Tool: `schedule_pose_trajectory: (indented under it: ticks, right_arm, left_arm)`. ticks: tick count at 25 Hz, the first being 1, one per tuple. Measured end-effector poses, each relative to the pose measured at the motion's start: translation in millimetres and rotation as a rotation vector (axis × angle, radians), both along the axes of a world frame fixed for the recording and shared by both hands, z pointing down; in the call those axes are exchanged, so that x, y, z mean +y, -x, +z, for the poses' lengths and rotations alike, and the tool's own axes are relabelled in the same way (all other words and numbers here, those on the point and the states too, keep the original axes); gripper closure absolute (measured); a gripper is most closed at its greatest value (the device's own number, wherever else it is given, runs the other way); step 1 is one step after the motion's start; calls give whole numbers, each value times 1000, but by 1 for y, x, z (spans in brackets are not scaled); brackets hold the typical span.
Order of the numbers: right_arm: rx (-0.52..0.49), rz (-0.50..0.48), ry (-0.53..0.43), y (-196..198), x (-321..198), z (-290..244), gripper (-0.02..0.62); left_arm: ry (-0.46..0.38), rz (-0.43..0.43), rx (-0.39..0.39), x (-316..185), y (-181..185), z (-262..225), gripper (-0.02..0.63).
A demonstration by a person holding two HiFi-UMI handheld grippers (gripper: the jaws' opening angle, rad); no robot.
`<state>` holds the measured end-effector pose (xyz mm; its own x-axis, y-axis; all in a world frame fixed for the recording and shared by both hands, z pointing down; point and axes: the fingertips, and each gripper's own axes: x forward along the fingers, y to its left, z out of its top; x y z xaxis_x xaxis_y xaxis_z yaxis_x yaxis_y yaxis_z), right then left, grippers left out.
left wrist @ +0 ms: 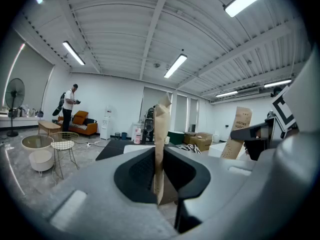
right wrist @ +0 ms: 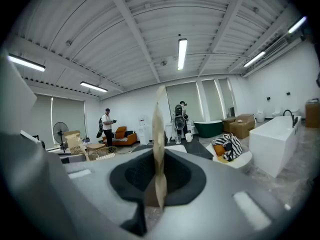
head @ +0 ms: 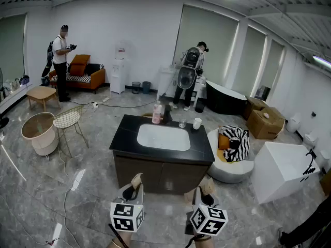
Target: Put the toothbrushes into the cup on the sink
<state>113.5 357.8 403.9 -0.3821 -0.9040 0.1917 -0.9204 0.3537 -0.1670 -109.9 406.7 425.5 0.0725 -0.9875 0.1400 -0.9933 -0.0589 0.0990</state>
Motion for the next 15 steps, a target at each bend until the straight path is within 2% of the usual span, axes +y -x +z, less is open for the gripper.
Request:
schedule_pose_trajectory:
  ticks: [15]
  right_arm:
    - [-64, 37, 35, 15, 17, 20, 558]
  left_arm:
    - [13, 8, -13, 23, 23, 12, 566]
